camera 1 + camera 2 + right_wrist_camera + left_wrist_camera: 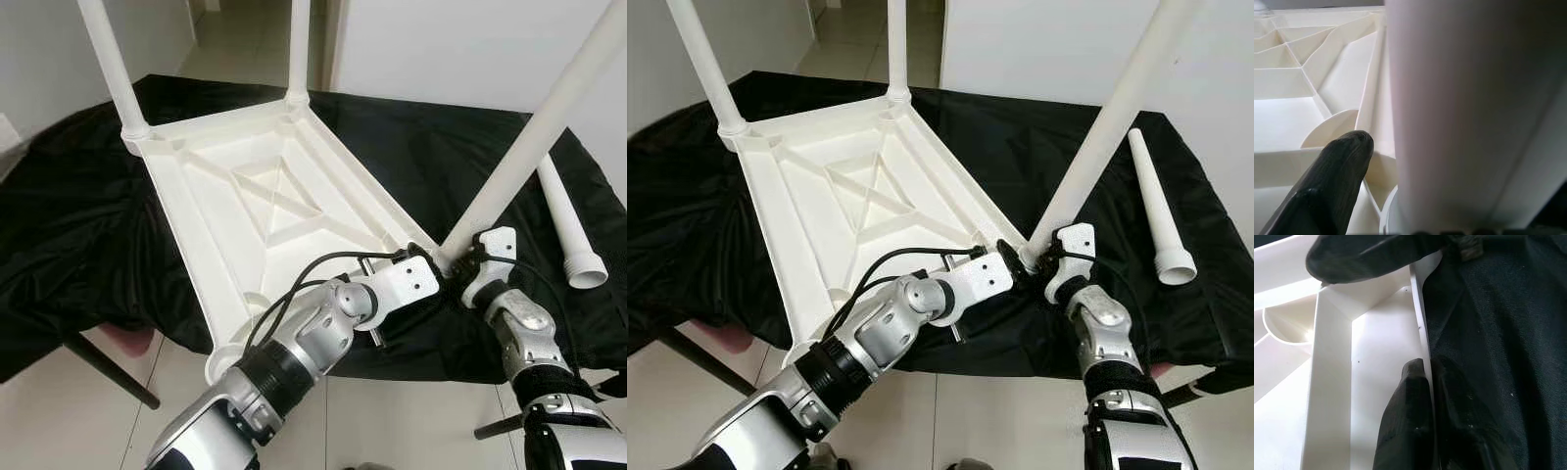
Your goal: Building children table
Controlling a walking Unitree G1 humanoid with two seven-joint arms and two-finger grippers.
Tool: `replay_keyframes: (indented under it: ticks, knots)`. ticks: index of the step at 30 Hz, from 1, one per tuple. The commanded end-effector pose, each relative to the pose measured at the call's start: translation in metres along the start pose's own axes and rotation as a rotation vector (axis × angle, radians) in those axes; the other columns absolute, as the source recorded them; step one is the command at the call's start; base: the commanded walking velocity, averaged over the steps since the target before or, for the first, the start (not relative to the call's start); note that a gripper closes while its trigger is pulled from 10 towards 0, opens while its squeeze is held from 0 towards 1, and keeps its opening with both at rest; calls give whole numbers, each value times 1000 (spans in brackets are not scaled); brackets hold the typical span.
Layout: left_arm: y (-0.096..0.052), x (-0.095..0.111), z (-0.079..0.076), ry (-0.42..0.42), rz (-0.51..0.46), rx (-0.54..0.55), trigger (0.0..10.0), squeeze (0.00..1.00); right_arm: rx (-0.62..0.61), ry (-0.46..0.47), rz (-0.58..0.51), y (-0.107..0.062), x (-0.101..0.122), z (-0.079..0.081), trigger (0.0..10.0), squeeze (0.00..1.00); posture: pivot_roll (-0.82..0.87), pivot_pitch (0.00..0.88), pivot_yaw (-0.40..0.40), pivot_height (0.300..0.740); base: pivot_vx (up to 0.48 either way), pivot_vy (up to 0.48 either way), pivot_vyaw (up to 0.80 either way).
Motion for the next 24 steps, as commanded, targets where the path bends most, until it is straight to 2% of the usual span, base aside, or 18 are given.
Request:
replay_keyframes:
  ticks: [1,6,7,8,10,11,16,24]
  knots:
    - [3,2,-11,49,5,-57,10000,0,23,32,92,-7,-22,2,10000,0,9,14,6,740,0,0,0]
    - [3,3,-11,49,5,-57,10000,0,42,79,122,-12,-27,-4,9843,0,12,16,6,740,0,0,0]
    - [3,3,-11,49,5,-57,10000,0,48,88,129,-13,-28,-5,8039,0,12,17,6,740,0,0,0]
    - [3,2,-12,50,5,-58,10000,0,57,113,135,-15,-32,-5,667,0,13,18,6,740,0,0,0]
    - [3,2,-12,50,5,-58,10000,0,60,124,135,-16,-33,-4,667,0,13,18,6,740,0,0,0]
    - [3,2,-12,49,5,-58,10000,0,64,135,134,-17,-34,-4,0,0,14,18,7,740,0,0,0]
    - [2,2,-12,48,6,-59,10000,0,74,145,131,-19,-35,-3,0,0,13,20,8,740,0,0,0]
    - [2,2,-14,47,5,-65,10000,0,91,222,120,-23,-47,7,0,0,9,26,7,740,0,0,0]
Point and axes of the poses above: a point about 5 cm out from each wrist's last joint towards the gripper, its own y axis pointing out of the wrist towards the gripper, its own x axis along the axis of the wrist's last joint, z = x × y, the point moved 5 cm from there along y, pointing out of the wrist towards the gripper, and after that the axes turned 11 degrees about y, right-handed, at the moved point
